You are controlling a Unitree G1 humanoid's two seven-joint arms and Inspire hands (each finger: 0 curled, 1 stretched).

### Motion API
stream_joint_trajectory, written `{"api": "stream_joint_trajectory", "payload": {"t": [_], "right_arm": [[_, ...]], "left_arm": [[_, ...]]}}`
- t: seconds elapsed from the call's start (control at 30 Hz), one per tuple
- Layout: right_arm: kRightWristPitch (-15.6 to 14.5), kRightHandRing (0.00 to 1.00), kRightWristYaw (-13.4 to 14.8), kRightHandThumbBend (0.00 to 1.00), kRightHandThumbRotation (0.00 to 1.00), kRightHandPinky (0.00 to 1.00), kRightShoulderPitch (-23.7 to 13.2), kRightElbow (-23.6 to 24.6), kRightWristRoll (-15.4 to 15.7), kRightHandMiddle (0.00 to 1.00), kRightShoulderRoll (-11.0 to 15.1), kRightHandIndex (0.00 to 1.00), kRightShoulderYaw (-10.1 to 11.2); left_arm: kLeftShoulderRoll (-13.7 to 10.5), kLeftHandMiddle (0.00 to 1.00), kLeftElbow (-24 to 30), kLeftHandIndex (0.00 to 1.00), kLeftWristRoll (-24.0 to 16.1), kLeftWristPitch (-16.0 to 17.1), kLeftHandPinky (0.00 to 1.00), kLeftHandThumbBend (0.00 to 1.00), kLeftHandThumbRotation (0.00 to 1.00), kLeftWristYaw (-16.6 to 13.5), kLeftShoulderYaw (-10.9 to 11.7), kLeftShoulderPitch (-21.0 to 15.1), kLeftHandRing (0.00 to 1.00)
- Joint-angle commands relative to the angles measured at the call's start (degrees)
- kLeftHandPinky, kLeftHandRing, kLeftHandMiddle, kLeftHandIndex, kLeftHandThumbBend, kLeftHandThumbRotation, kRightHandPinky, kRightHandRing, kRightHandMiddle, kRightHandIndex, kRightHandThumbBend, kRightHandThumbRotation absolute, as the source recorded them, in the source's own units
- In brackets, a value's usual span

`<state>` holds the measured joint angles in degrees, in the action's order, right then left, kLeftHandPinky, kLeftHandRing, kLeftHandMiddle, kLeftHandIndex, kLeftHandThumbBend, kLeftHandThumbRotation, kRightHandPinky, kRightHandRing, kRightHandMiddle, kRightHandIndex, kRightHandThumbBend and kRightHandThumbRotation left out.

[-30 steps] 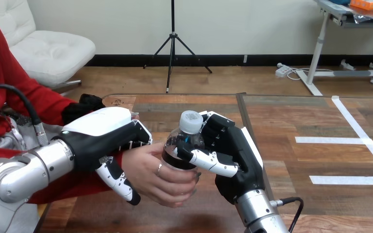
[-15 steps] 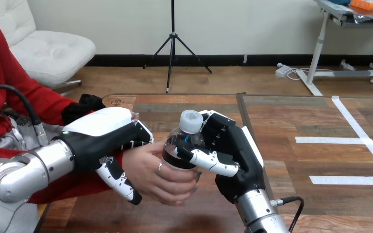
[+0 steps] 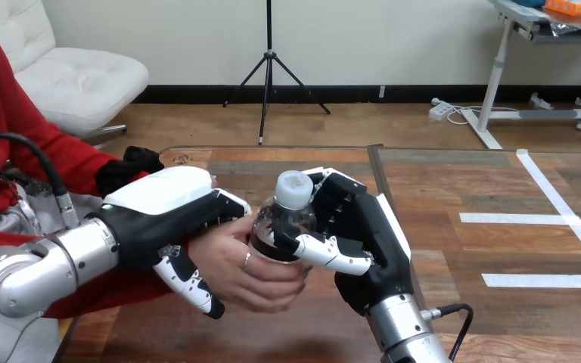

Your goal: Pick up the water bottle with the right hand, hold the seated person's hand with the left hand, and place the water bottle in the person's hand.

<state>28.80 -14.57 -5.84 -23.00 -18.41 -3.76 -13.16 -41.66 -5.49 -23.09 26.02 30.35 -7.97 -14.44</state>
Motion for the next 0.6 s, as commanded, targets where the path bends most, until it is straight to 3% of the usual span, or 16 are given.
{"api": "stream_joint_trajectory", "payload": {"t": [0.0,0.37,0.57], "right_arm": [[4.4,0.55,-1.8,1.0,0.28,0.5,-8.1,1.6,-2.0,0.56,-12.2,0.54,-1.4],[5.2,0.66,-0.5,1.0,0.42,0.67,-8.1,1.8,-1.6,0.64,-11.9,0.64,-0.5],[6.9,0.69,-0.3,1.0,0.46,0.71,-8.7,0.9,-0.7,0.66,-10.9,0.68,0.1]], "left_arm": [[0.2,0.74,-0.5,0.81,-1.5,1.0,0.63,0.98,0.16,-3.8,1.4,-5.8,0.68],[-1.1,0.9,1.3,0.92,-4.1,-0.1,0.81,1.0,0.31,-4.4,1.7,-4.4,0.87],[-1.2,0.94,1.5,0.96,-5.2,0.5,0.88,1.0,0.35,-5.6,2.2,-3.5,0.92]]}}
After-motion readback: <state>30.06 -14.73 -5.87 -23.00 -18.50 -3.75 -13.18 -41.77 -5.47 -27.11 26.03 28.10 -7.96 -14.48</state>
